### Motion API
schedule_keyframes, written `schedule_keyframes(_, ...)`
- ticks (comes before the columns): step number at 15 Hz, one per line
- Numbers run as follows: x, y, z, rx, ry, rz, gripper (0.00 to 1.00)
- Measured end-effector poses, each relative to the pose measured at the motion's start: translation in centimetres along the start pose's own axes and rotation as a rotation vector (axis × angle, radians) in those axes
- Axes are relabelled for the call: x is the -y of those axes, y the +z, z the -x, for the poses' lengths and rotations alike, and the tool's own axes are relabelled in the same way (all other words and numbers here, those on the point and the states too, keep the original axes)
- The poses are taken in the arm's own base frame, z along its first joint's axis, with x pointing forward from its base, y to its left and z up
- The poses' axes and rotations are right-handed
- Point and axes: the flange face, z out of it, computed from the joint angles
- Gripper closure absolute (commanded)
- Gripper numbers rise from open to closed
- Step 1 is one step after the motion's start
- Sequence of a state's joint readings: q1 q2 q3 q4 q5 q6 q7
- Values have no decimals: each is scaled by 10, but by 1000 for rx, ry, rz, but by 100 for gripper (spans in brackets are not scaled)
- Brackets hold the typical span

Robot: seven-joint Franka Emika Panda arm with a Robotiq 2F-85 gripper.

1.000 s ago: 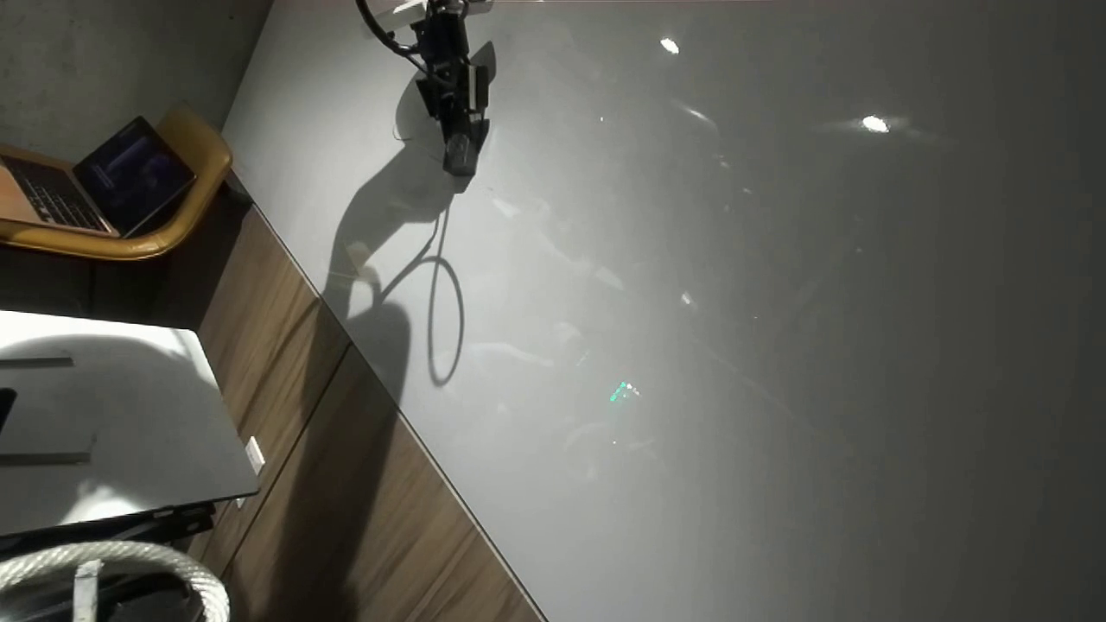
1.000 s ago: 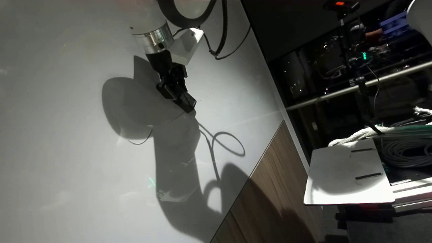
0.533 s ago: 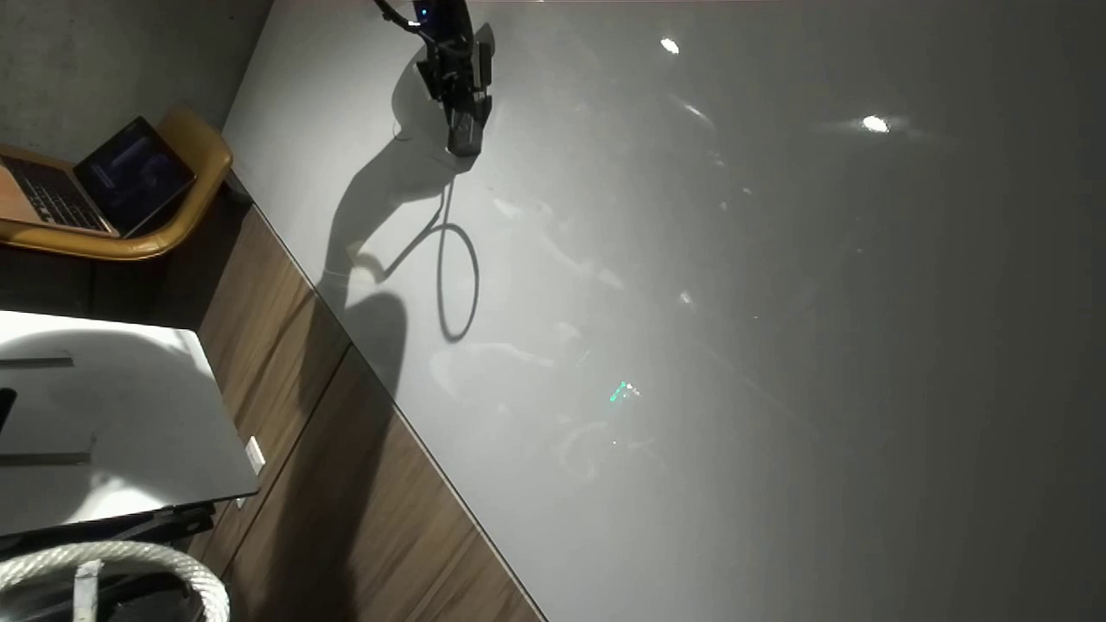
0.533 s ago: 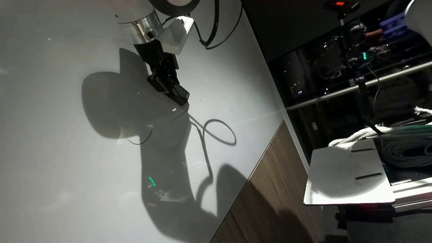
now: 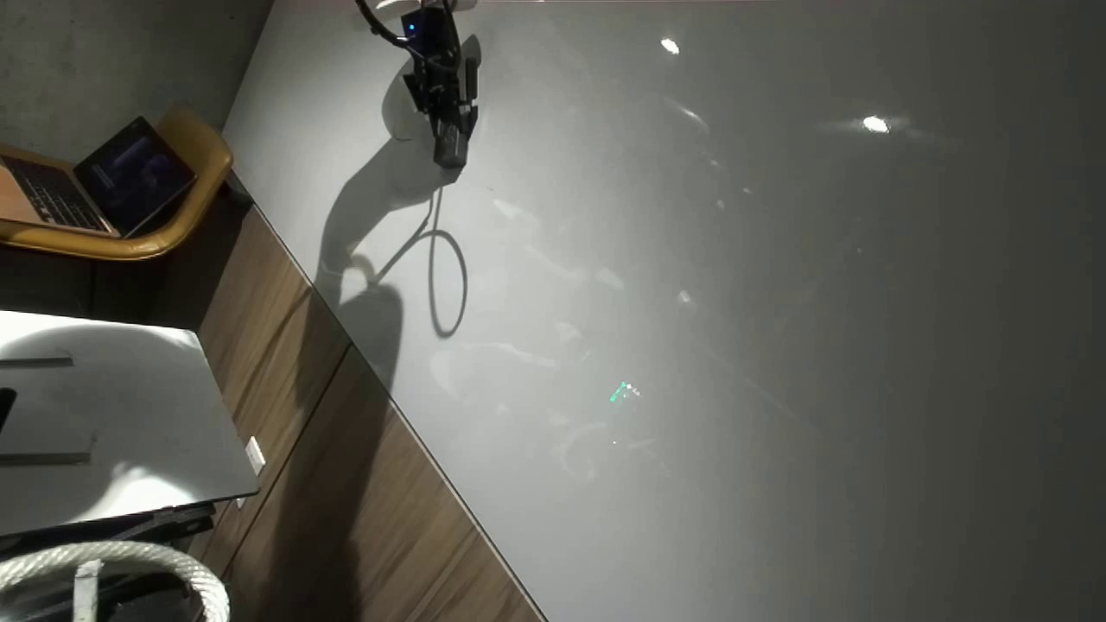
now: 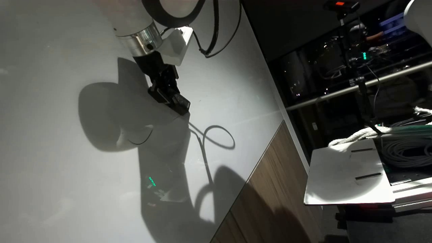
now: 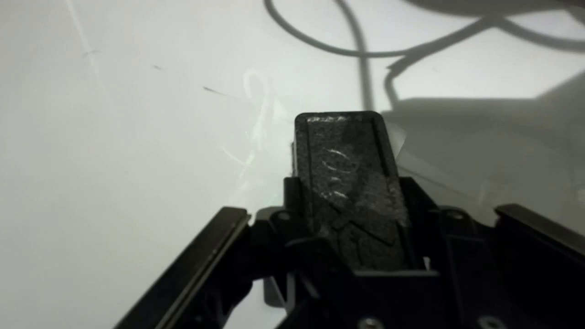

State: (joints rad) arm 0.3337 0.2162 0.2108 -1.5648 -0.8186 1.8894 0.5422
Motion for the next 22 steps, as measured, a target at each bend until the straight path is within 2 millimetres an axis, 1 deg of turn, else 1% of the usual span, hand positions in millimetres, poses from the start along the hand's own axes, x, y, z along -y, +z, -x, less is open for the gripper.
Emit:
schedule_keyframes(1,5,7,1,11,-6,0,71)
schedule_keyframes(3,10,12,2,20,-11,1,71)
schedule_keyframes(7,12,10,0,31,-10,7,71)
schedule_keyframes(10,23,-1,-7,31,-12,6,71)
schedule_keyframes(13,49,-18,-17,18,-24,-10,71)
schedule_keyframes(17,96,-40,-28,-13,-50,-47,71)
schedule_keyframes(19,117,-49,-33,-28,-61,-65,71)
schedule_keyframes(22,144,-60,-38,-48,-70,-90,71)
